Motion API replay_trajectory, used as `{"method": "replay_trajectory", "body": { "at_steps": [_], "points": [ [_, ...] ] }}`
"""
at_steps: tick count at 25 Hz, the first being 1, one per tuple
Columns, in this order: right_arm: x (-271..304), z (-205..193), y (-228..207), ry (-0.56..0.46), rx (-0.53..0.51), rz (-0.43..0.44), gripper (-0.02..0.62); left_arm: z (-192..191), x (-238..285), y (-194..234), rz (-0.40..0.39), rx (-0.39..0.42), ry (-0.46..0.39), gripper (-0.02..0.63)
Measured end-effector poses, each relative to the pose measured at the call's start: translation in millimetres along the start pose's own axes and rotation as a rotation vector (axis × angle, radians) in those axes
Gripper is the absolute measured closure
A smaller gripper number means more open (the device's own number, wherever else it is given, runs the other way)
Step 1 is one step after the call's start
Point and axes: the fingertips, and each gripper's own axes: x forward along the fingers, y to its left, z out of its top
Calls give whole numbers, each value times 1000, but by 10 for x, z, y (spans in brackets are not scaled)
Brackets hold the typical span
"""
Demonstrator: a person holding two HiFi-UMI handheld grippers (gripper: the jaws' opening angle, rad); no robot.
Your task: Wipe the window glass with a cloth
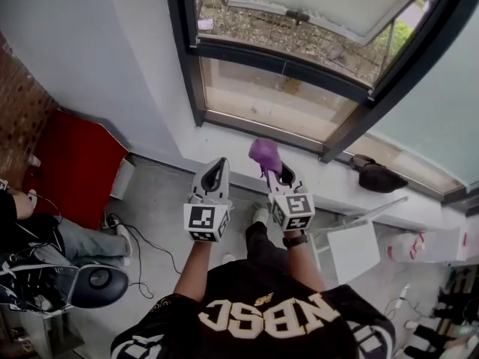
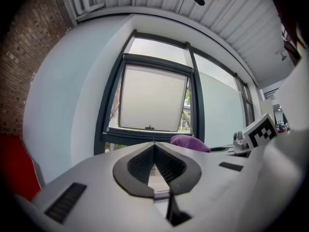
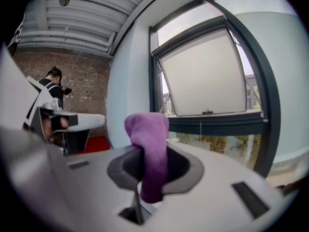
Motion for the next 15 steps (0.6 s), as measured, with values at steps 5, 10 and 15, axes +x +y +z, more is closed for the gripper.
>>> {"method": "replay_trajectory", "body": {
  "at_steps": [5, 10, 15],
  "points": [
    [487, 260, -368, -73, 33, 22, 522, 149, 658, 80, -22, 41, -23, 588],
    [888, 576, -937, -125, 26, 11, 522, 367, 1356, 58, -38, 37, -87, 588],
    [1166, 629, -1285, -114, 6, 15, 522, 258, 1877, 66, -35, 2, -82, 588]
  ]
}}
